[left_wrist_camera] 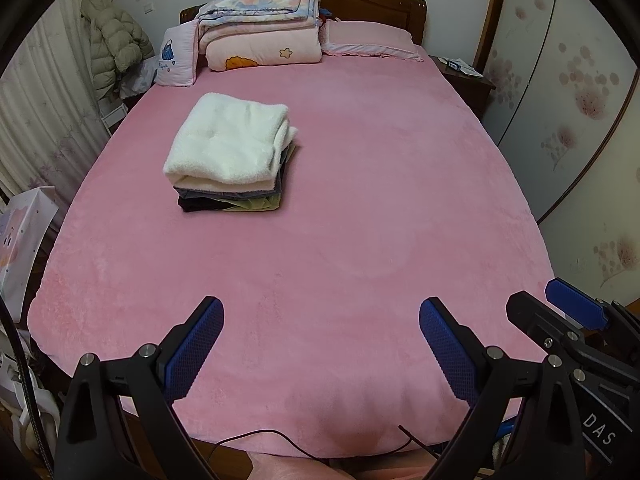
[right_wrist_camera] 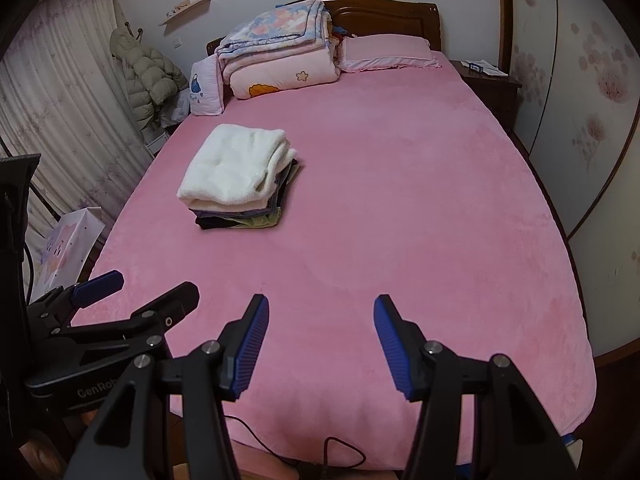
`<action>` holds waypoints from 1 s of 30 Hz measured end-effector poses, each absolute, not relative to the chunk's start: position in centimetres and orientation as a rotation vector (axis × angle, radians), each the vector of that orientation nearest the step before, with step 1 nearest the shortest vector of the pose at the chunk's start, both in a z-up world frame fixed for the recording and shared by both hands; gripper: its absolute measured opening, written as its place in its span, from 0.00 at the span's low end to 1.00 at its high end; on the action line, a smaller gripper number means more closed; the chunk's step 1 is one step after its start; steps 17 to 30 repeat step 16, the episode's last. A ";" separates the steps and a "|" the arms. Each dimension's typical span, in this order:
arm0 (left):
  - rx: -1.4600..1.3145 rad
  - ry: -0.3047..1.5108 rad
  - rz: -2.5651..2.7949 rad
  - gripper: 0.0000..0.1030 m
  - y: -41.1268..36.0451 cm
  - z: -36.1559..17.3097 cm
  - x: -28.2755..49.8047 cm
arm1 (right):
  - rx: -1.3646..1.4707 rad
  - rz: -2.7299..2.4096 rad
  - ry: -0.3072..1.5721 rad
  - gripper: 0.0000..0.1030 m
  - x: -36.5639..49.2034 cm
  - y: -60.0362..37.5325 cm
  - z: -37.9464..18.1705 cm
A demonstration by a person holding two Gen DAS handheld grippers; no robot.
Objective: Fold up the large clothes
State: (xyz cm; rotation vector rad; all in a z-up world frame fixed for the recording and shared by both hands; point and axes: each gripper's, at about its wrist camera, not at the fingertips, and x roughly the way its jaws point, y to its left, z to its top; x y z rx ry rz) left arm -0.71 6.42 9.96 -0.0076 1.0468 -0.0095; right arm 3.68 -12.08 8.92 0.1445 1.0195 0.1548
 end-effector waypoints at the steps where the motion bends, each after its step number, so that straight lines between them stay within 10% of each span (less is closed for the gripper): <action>1: -0.009 1.048 -0.010 0.95 6.4 9.9 -0.8 | 0.145 0.155 1.020 0.53 3.6 -12.1 8.9; 30: -0.016 1.070 -0.013 0.95 6.6 9.5 -0.8 | 0.148 0.150 1.029 0.53 3.4 -12.0 8.7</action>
